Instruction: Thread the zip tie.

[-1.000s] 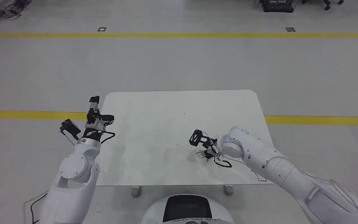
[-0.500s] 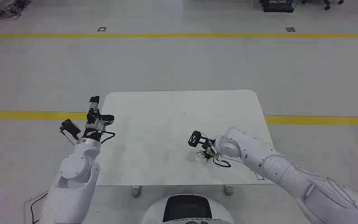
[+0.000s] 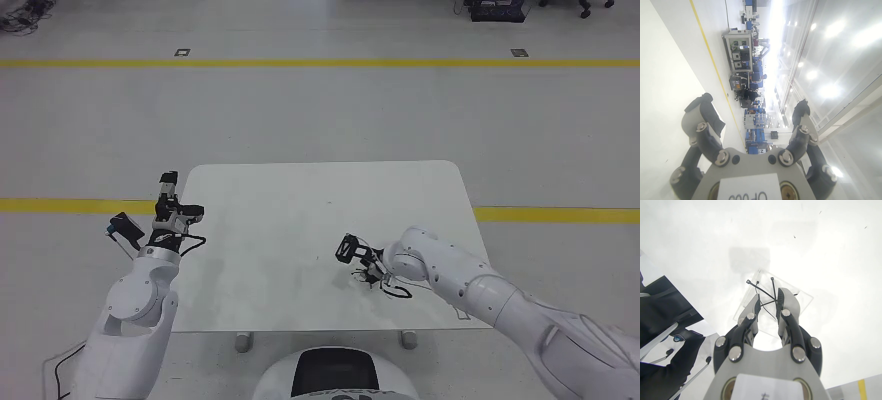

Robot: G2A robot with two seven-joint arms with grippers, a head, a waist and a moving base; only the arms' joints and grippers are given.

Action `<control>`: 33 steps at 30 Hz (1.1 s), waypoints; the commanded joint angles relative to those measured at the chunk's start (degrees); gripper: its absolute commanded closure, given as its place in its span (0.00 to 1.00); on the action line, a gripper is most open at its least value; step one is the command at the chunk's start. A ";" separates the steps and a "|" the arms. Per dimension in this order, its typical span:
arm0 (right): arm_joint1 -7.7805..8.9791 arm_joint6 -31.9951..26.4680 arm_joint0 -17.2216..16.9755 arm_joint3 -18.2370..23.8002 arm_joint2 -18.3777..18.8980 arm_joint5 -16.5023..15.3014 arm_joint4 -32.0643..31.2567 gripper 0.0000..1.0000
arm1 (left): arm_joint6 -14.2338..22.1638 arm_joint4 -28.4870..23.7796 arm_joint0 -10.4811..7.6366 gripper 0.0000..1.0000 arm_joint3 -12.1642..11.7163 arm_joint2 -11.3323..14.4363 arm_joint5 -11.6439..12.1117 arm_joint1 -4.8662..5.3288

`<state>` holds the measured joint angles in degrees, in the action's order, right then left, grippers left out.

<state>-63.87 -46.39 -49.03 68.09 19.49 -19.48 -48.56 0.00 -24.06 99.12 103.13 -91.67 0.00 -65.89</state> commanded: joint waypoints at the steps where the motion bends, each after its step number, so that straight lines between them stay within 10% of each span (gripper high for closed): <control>1: -0.09 0.01 0.16 -0.11 -0.36 0.00 0.16 0.78 | 0.00 0.00 0.00 0.00 0.00 0.00 0.00 0.00; 33: -1.38 3.19 2.12 -3.35 -3.51 0.00 -0.40 0.81 | 0.00 0.00 0.00 0.00 0.00 0.00 0.00 0.00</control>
<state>-65.20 -43.29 -46.87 64.80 15.91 -19.48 -48.83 0.00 -24.06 99.12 103.13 -91.67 0.00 -65.89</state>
